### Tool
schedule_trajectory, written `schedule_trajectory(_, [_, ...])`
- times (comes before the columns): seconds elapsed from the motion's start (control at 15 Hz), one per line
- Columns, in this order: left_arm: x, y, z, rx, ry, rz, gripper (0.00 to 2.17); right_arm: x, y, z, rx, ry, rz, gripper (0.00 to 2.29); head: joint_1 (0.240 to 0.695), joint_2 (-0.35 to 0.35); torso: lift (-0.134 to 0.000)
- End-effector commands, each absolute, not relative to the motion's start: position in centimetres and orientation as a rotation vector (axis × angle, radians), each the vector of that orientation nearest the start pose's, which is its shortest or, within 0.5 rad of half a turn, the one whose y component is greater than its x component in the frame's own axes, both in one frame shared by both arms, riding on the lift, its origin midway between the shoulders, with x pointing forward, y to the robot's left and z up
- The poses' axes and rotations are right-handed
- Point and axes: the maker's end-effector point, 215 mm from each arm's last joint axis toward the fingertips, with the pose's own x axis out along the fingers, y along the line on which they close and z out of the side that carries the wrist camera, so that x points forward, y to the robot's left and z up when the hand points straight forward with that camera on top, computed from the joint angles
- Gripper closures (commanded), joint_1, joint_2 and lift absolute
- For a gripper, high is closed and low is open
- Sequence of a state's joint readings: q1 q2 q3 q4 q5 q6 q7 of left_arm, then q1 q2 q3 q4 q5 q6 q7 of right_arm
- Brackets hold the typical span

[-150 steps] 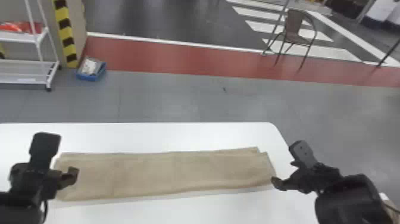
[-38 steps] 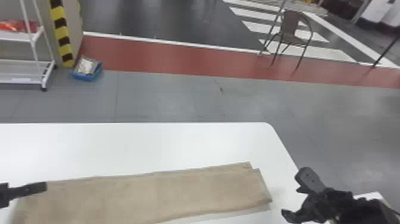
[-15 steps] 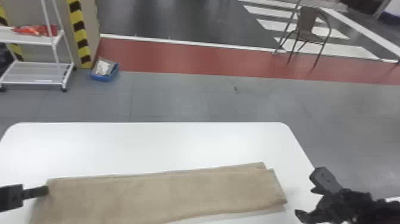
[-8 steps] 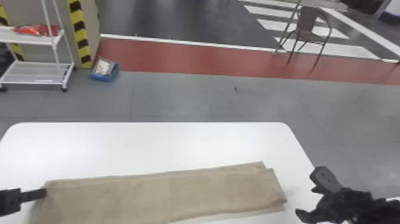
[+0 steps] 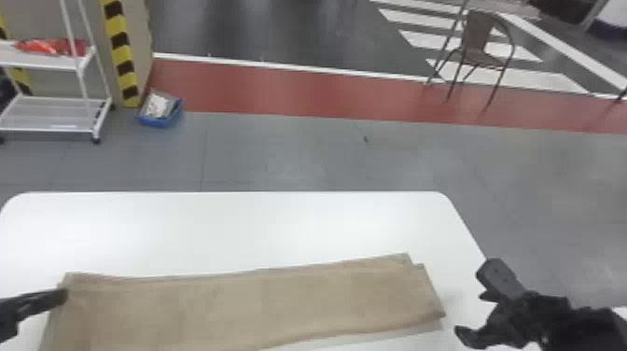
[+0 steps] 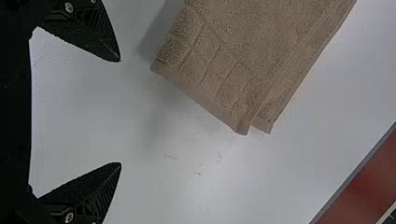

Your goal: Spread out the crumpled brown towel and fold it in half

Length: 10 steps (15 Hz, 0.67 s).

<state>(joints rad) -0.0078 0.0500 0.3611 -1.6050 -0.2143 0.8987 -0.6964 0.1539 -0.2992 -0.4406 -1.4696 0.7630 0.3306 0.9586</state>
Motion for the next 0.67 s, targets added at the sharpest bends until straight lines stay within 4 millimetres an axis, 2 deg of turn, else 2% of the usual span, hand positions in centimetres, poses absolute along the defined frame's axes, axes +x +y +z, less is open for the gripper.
schedule_trajectory(0.0, [47.1,32.9,-54.8,-0.208,0.848,-0.195,0.65,38.1,-51.1,-56.1,-0.582,1.02,0.332,0.09,0.695,-0.242,0.0])
schedule_trajectory(0.07, [47.3,32.8,-55.2,-0.203,0.855,-0.2,0.59,38.1,-51.1,-56.1,-0.582,1.02,0.332,0.09,0.695,-0.238,0.0])
schedule_trajectory(0.2, [47.8,32.7,-55.7,-0.186,0.856,-0.207,0.6,38.1,-51.3,-56.0,-0.585,1.021,0.329,0.09,0.695,-0.237,0.0])
schedule_trajectory(0.27, [47.7,32.5,-55.8,-0.186,0.856,-0.218,0.74,38.1,-51.3,-56.0,-0.585,1.021,0.329,0.09,0.695,-0.238,0.0])
schedule_trajectory(0.33, [47.7,32.3,-56.0,-0.186,0.863,-0.221,1.27,38.0,-51.4,-56.0,-0.585,1.021,0.329,0.09,0.695,-0.239,0.0])
schedule_trajectory(0.4, [47.8,32.4,-56.1,-0.179,0.867,-0.215,1.67,38.0,-51.5,-55.9,-0.585,1.024,0.326,0.09,0.695,-0.243,0.0])
schedule_trajectory(0.47, [47.8,32.7,-56.2,-0.176,0.87,-0.199,1.66,38.0,-51.5,-56.0,-0.584,1.024,0.328,0.09,0.695,-0.245,0.0])
schedule_trajectory(0.53, [47.9,33.4,-56.2,-0.169,0.866,-0.169,1.51,38.0,-51.5,-55.9,-0.585,1.023,0.327,0.09,0.695,-0.245,0.0])
schedule_trajectory(0.6, [47.8,33.8,-56.3,-0.165,0.866,-0.156,1.16,38.0,-51.5,-55.9,-0.584,1.025,0.327,0.09,0.695,-0.242,0.0])
